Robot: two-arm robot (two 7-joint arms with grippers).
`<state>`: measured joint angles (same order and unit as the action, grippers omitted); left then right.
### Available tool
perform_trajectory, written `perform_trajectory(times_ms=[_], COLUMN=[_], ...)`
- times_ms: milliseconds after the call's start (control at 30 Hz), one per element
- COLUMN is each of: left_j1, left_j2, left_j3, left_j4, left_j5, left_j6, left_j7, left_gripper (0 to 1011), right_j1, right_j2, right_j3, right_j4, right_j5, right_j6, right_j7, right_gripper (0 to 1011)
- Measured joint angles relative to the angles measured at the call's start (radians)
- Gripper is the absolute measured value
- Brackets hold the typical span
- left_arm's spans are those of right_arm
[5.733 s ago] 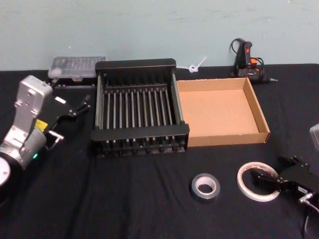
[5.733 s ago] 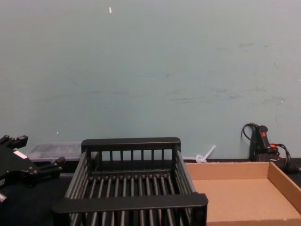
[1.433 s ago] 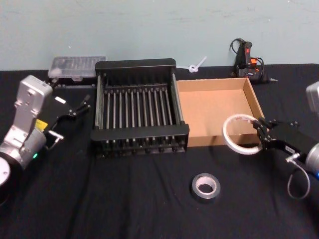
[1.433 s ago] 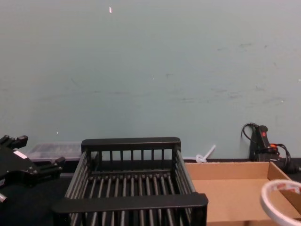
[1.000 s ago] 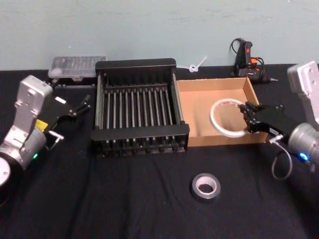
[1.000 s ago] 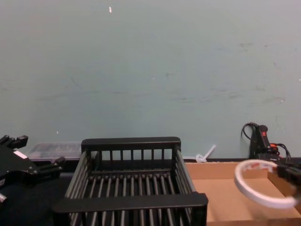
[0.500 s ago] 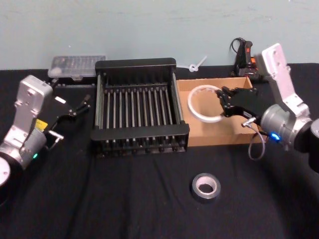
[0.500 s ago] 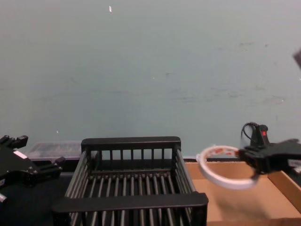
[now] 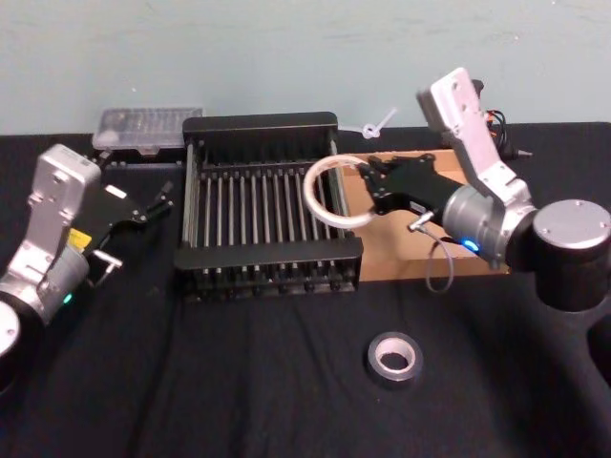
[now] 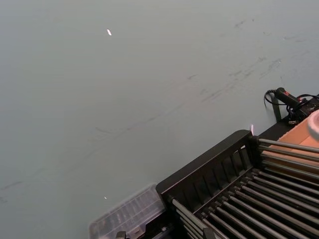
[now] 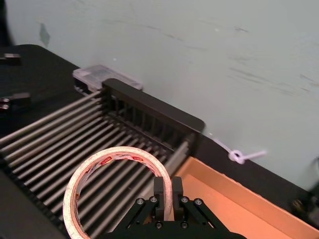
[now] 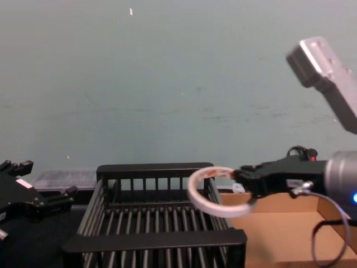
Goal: Pick up the white tape and place it into the black box , Pick up the silver tape and place it into the brown box.
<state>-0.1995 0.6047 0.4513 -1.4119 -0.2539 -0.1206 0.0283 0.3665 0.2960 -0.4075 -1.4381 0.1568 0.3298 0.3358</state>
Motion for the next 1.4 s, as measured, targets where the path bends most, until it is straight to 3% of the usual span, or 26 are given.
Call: perform_trajectory(times_ms=[533, 1067, 1167, 1200, 1400], left_j1=[0.000, 0.000, 0.000, 0.000, 0.000], left_j2=[0.000, 0.000, 0.000, 0.000, 0.000], left_j3=[0.000, 0.000, 0.000, 0.000, 0.000], left_j4=[0.000, 0.000, 0.000, 0.000, 0.000], left_j5=[0.000, 0.000, 0.000, 0.000, 0.000], left_j6=[0.000, 0.000, 0.000, 0.000, 0.000], left_j7=[0.000, 0.000, 0.000, 0.000, 0.000], left_gripper=[1001, 1001, 1001, 1001, 1001], right_j1=[0.046, 0.046, 0.046, 0.046, 0.045], right_j2=[-0.058, -0.057, -0.057, -0.057, -0.056], right_j3=[-0.041, -0.041, -0.040, -0.040, -0.040], right_j4=[0.057, 0.055, 0.055, 0.055, 0.054], right_j5=[-0.024, -0.023, -0.023, -0.023, -0.023], right_j6=[-0.009, -0.009, -0.009, -0.009, -0.009], right_j7=[0.026, 0.026, 0.026, 0.026, 0.026], right_gripper=[101, 101, 139, 201, 348])
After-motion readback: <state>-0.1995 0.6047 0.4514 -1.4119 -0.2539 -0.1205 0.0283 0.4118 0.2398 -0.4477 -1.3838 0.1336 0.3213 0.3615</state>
